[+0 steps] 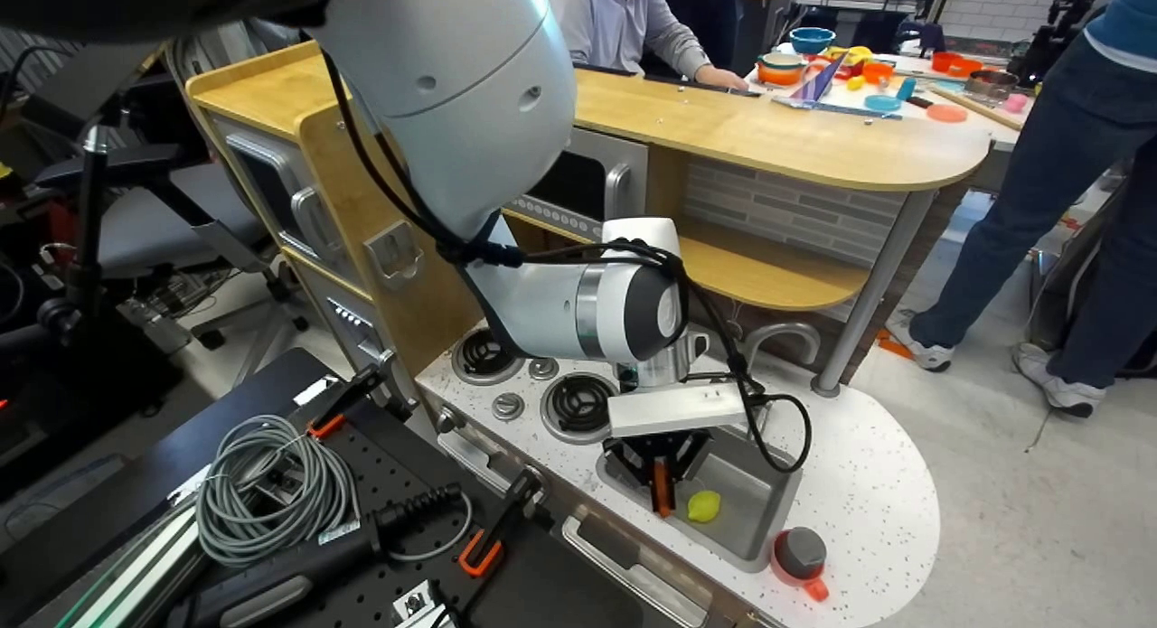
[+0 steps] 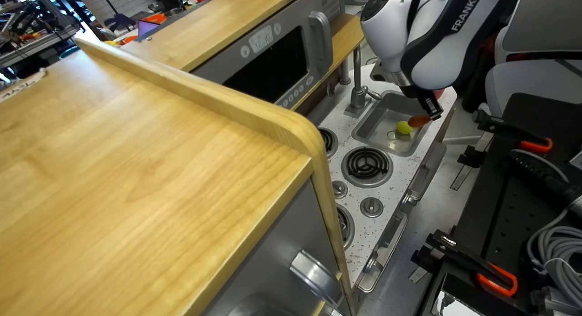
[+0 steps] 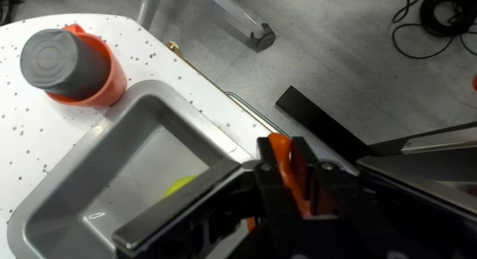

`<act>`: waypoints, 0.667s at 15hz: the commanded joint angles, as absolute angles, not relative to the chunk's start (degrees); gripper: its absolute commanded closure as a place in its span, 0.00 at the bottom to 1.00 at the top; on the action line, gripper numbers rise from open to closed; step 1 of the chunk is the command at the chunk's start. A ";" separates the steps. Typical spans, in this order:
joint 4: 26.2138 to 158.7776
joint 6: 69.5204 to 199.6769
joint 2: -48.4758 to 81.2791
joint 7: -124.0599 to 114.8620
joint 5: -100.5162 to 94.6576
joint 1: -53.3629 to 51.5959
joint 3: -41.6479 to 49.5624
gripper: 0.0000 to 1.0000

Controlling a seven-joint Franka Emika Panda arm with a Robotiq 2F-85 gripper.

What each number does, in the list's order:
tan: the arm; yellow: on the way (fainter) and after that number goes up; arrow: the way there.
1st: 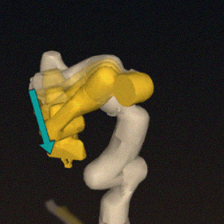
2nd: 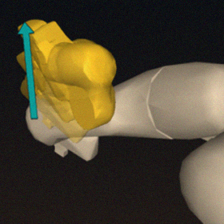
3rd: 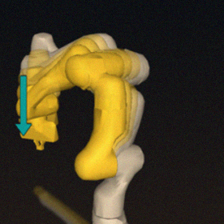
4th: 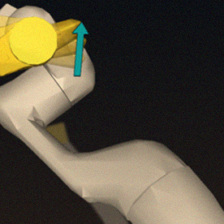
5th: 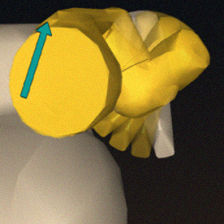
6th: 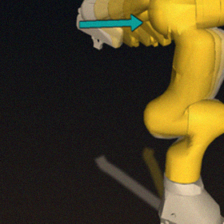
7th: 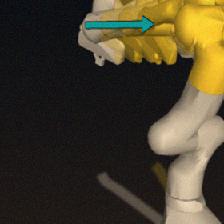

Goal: Take the orange object and put it in the sink

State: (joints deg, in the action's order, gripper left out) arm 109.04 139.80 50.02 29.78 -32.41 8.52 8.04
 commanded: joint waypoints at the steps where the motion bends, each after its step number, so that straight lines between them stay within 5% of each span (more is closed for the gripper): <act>1: 101.60 142.35 56.62 27.91 -33.23 8.26 8.85 0.96; 10: 90.96 144.06 66.74 25.41 -32.00 6.96 8.20 0.96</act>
